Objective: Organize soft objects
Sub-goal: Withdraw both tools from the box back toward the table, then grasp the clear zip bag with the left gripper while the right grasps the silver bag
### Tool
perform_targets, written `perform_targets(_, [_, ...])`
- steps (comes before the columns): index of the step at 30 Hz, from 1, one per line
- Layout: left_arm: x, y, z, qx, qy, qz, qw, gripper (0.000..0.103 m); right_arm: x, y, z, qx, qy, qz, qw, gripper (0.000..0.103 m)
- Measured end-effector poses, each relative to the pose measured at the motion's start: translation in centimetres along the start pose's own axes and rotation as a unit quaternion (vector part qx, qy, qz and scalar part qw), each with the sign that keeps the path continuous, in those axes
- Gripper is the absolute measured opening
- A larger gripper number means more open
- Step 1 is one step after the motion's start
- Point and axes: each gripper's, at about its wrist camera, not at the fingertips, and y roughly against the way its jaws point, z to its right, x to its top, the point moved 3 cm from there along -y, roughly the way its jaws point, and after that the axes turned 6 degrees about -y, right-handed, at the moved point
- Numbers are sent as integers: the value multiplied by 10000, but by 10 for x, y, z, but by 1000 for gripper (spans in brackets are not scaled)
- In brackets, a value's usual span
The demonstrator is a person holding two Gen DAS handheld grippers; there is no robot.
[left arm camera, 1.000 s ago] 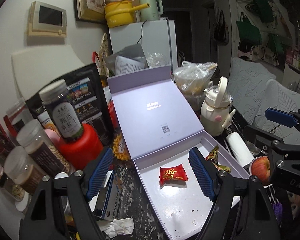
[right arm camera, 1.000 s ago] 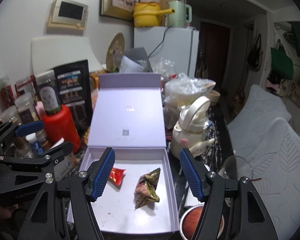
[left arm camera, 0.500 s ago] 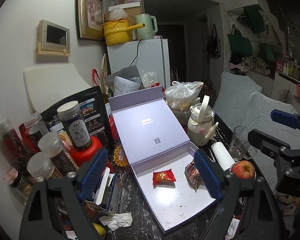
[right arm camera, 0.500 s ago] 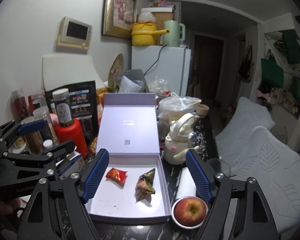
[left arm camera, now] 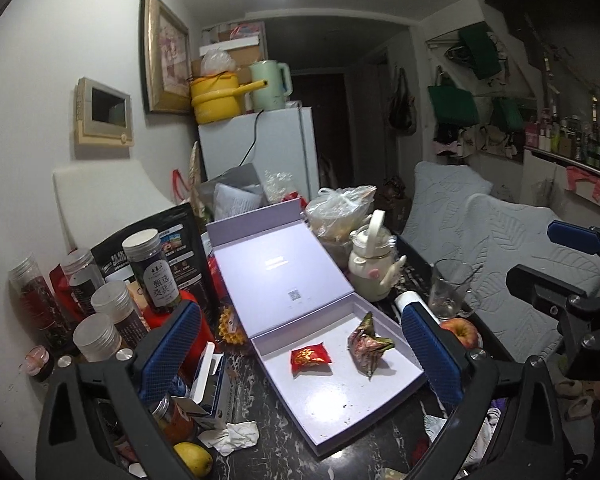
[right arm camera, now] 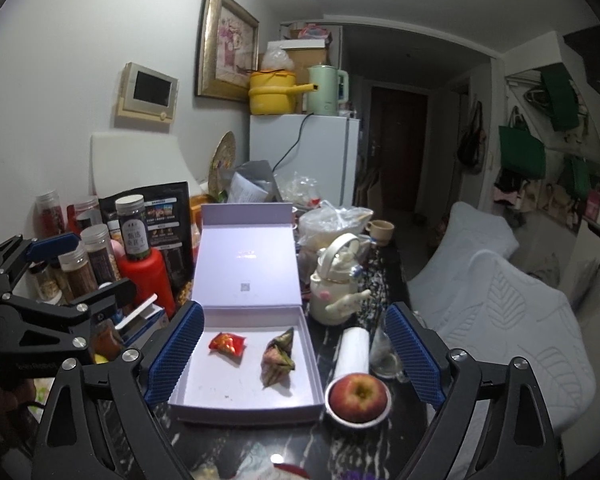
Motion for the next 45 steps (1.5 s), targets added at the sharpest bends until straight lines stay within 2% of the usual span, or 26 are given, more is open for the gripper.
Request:
perform_targets(5, [-6, 21, 9, -118, -93, 218, 9996, 102, -14, 22, 3, -120, -3, 78, 9999, 95])
perform_targets(18, [-49, 46, 40, -495, -316, -10, 9983, 102, -68, 64, -2, -273, 9, 8, 9996, 95])
perform_targets(31, [-91, 69, 58, -810, -353, -226, 9958, 102, -121, 98, -3, -153, -344, 45, 9993, 98])
perform_targets(37, [-114, 63, 72, -1085, -394, -535, 9919, 102, -150, 99, 4, 173, -712, -154, 9972, 98])
perform_targets(42, [-137, 55, 82, -1346, -255, -830, 9871, 102, -172, 102, 4, 126, -732, -144, 9971, 98])
perform_targets(45, [-152, 50, 87, -1378, -253, -988, 9852, 102, -184, 101, 4, 142, -720, -192, 9971, 98])
